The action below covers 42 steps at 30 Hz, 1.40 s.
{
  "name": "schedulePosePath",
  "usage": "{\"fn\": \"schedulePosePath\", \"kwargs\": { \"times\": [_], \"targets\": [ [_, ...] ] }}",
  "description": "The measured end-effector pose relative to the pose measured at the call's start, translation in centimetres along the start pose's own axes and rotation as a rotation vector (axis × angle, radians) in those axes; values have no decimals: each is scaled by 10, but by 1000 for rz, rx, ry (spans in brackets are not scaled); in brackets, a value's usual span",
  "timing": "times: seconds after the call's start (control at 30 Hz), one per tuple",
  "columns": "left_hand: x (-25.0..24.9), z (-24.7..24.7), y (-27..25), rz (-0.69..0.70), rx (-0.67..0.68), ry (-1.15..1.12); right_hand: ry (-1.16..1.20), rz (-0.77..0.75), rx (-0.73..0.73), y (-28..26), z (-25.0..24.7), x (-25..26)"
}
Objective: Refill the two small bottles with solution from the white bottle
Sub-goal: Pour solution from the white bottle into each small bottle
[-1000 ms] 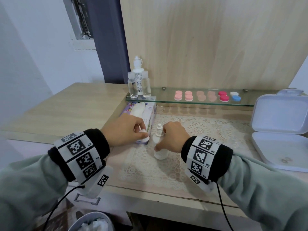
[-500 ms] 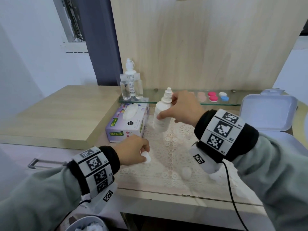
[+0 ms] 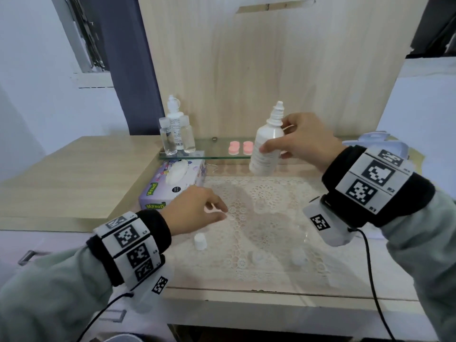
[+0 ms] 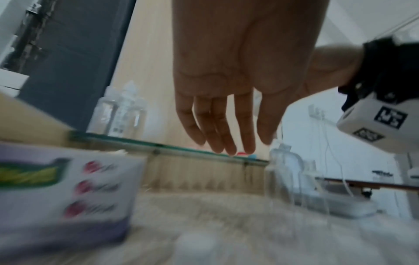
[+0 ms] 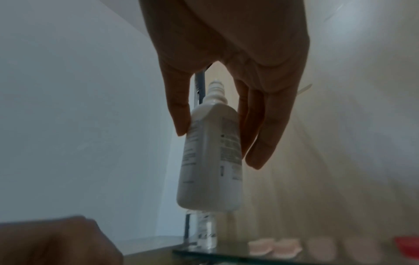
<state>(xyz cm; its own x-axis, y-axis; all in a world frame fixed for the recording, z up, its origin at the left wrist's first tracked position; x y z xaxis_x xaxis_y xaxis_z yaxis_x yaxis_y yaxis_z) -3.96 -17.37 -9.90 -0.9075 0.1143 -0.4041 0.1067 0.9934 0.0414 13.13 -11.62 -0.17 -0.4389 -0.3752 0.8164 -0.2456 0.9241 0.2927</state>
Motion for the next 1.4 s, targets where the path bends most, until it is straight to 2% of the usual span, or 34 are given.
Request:
{"fn": "schedulePosePath", "kwargs": {
  "times": [0.1, 0.27, 0.4, 0.6, 0.77, 0.9, 1.03, 1.2, 1.3, 1.4],
  "targets": [
    [-35, -17, 9, 80, -66, -79, 28, 0, -64, -2, -33, -3],
    [-91, -20, 33, 169, -89, -96, 44, 24, -163, -16, -86, -23],
    [-123, 9, 52, 190, -8, 25, 50, 71, -209, -32, -115, -51],
    [-130, 62, 72, 117, 160, 200, 4, 149, -206, -50, -124, -90],
    [-128, 73, 75, 96, 125, 212, 20, 192, -144, -56, -114, -112],
    [-124, 73, 76, 92, 79, 108, 24, 193, -124, -56, -104, -117],
    [-124, 63, 71, 88, 87, -110, 32, 194, -126, -55, -95, -119],
    [-128, 39, 61, 133, -21, -364, 57, 140, -114, -54, -89, -112],
    [-124, 40, 60, 92, 14, -402, 54, 120, -87, -52, -83, -109],
    [-114, 38, 61, 7, -54, -446, 47, 120, -79, -51, -78, -107]
  ]
}}
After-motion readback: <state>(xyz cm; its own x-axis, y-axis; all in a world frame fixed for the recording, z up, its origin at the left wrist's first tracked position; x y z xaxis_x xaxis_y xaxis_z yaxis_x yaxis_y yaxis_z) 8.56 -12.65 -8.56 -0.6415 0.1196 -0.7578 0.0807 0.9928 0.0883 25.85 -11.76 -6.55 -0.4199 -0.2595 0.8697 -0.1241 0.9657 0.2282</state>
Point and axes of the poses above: each hand's wrist, its own y-axis towards the middle knuckle, its own z-axis out of the palm, x = y × z, the point moved 7 cm from there along y, towards the middle knuckle, and after that the axes turned 5 degrees about -z, right-handed, at the moved point
